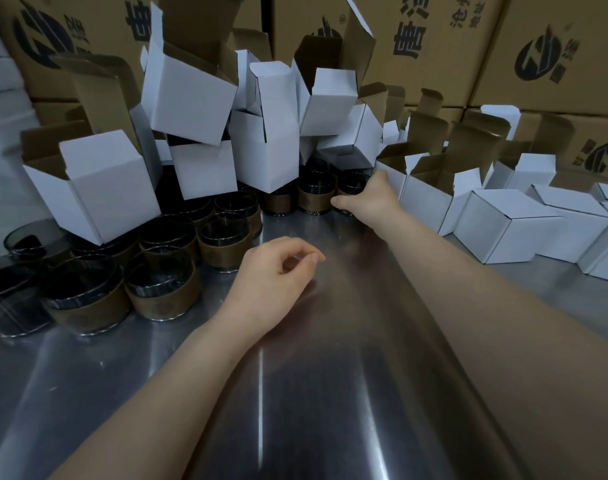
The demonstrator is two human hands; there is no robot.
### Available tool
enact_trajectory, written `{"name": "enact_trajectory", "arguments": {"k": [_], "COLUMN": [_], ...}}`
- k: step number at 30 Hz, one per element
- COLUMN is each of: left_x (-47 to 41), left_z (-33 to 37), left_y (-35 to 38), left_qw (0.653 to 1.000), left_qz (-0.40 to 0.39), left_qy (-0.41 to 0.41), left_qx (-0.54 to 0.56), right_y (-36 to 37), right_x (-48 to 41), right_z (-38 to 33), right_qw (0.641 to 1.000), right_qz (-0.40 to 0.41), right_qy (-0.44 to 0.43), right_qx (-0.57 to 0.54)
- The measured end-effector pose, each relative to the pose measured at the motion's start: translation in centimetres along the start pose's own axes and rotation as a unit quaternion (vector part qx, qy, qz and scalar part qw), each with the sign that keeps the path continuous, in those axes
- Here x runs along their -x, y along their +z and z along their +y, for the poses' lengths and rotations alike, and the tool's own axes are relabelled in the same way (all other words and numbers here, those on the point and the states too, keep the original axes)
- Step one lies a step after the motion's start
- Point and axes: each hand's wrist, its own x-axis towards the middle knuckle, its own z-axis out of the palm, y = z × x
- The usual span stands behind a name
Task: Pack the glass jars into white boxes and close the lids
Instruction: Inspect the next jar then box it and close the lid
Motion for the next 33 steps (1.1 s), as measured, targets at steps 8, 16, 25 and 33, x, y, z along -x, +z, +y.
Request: {"name": "enact_trajectory", "arguments": {"k": [8, 16, 25, 33], "left_x": [0.0, 0.0, 0.0, -0.2], "left_z": [-0.1, -0.2, -0.2, -0.7], "left_y": [0.0, -0.1, 0.0, 0.1], "left_qw": [1.000, 1.000, 1.000, 0.997], "left_qz": [-0.004, -0.006, 0.001, 0.060], "left_qy": [0.000, -0.008, -0.013, 0.004], "left_qx": [-0.002, 0.002, 0.020, 0.051], "right_y": [0.4, -0.4, -1.4, -1.2], "right_x": [0.4, 2.3, 6.2, 9.4], "right_z": [0.8, 0.9, -0.7, -1.4], "right_qw": [0.998, 0.997, 0.994, 0.984], "right_qz": [0.064, 0.074, 0.038, -0.020], "right_qy": [-0.006, -0.017, -0.081, -0.101], "right_qx": [0.025, -0.004, -0.062, -0.146]}}
